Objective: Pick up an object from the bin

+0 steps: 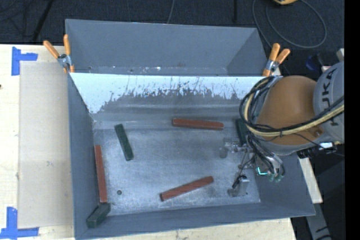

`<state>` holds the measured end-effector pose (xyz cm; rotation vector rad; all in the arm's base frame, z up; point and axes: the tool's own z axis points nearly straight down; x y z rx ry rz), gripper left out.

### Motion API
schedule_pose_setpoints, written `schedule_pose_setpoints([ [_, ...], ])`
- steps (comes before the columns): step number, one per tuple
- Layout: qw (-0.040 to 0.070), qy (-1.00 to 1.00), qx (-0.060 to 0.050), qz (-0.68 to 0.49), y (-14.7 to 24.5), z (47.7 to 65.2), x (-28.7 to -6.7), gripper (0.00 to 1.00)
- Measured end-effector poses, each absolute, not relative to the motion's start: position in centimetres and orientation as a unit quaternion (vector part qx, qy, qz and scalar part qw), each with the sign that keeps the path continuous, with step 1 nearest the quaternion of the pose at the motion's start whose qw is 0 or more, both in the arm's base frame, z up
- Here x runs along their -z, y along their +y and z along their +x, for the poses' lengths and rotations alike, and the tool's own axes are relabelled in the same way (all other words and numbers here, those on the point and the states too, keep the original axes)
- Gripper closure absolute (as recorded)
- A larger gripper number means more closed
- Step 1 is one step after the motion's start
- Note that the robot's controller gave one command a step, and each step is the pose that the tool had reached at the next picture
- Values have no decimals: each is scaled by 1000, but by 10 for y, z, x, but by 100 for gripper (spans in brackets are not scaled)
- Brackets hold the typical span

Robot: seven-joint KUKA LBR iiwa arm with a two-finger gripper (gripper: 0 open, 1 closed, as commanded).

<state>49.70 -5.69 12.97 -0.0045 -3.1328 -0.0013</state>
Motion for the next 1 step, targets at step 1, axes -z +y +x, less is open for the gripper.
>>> schedule_pose_setpoints([
  [1,1,-1000,0,0,-57,499,-133,0],
])
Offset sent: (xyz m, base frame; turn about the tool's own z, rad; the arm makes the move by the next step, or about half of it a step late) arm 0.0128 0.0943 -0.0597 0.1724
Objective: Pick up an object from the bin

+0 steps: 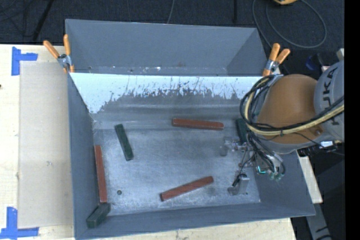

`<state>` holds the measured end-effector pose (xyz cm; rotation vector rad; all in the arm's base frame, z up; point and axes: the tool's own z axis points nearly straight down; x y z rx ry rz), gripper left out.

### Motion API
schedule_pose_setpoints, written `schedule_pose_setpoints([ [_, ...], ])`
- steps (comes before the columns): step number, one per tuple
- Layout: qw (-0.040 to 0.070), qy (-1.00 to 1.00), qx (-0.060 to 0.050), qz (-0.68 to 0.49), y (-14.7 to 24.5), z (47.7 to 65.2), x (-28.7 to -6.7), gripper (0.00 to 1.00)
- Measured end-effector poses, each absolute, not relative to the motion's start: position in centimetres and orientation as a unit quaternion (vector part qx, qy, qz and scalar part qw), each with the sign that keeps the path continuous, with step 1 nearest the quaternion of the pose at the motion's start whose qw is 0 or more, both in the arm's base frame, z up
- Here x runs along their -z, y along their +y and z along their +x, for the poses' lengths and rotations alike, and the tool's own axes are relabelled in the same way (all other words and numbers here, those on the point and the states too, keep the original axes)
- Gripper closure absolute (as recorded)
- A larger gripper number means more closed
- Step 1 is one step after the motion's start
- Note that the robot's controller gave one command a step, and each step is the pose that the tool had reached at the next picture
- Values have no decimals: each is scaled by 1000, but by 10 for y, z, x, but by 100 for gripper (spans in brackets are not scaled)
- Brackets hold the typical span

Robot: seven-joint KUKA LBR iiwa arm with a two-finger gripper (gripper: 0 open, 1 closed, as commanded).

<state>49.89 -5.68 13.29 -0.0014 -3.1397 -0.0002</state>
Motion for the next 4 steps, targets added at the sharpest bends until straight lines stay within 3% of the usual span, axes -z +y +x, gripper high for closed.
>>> schedule_pose_setpoints([
  [1,0,-1000,0,-9,-54,500,-130,0],
  [2,6,-1000,2,-6,-53,503,-156,0],
  [3,-6,-997,-2,80,-34,507,-146,0],
  [4,1,-995,2,101,-29,488,-98,0],
])
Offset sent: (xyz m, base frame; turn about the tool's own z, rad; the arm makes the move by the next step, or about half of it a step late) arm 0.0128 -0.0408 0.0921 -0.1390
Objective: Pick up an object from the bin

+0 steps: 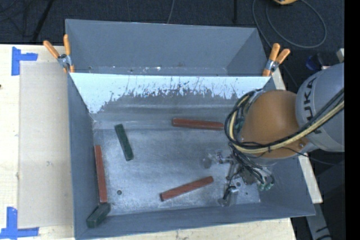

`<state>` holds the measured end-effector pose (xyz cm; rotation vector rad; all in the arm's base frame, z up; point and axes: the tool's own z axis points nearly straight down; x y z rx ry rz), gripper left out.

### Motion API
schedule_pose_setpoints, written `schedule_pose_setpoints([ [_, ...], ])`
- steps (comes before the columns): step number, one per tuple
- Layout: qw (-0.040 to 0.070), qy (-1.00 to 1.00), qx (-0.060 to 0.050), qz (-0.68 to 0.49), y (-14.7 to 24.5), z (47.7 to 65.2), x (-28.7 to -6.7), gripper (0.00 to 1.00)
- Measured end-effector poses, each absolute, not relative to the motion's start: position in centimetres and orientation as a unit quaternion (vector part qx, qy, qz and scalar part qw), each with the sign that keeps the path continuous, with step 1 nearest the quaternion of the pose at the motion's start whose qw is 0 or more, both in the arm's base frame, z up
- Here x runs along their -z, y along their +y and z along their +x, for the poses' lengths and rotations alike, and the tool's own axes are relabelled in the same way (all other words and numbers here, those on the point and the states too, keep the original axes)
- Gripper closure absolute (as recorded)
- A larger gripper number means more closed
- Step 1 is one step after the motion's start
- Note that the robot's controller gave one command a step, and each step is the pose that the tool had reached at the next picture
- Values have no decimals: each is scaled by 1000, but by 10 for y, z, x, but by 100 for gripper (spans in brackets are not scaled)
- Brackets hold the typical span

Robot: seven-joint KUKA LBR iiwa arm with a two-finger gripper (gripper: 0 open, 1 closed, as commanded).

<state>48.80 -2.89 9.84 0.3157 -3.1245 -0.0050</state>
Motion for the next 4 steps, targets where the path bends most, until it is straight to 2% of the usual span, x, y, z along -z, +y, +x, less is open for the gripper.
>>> schedule_pose_setpoints([
  [1,1,-998,0,57,-10,493,-87,0],
  [2,2,-993,0,121,26,475,-69,100],
  [3,2,-993,0,121,26,475,-69,100],
  [4,0,-992,0,124,34,491,-110,100],
])
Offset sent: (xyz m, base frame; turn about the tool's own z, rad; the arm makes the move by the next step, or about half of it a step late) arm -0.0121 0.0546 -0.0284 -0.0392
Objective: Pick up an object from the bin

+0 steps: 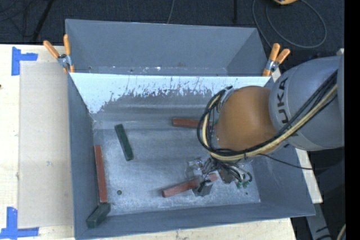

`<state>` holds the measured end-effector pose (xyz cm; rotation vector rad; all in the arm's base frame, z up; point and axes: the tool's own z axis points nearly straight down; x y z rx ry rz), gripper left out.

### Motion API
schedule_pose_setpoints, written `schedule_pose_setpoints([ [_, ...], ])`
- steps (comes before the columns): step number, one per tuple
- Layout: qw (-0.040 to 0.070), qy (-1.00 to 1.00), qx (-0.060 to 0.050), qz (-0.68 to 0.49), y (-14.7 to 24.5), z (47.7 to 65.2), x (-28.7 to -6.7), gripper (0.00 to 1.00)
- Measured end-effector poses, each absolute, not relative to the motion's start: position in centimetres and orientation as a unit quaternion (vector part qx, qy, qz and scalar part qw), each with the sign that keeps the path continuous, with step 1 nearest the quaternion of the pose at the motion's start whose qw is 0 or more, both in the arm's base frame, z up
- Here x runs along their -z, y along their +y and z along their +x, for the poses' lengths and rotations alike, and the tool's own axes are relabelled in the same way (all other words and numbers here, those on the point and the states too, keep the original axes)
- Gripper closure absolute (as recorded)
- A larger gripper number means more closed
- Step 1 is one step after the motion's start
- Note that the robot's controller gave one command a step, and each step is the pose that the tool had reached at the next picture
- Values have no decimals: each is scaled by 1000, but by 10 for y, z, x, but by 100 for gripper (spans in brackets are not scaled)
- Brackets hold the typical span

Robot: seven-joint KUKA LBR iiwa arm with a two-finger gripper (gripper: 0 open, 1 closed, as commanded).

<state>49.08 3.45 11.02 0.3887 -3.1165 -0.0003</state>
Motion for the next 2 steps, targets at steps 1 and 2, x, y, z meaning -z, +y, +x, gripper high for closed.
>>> schedule_pose_setpoints([
  [1,0,-992,0,124,35,491,-110,100],
  [2,0,-994,0,113,66,489,-234,100],
])
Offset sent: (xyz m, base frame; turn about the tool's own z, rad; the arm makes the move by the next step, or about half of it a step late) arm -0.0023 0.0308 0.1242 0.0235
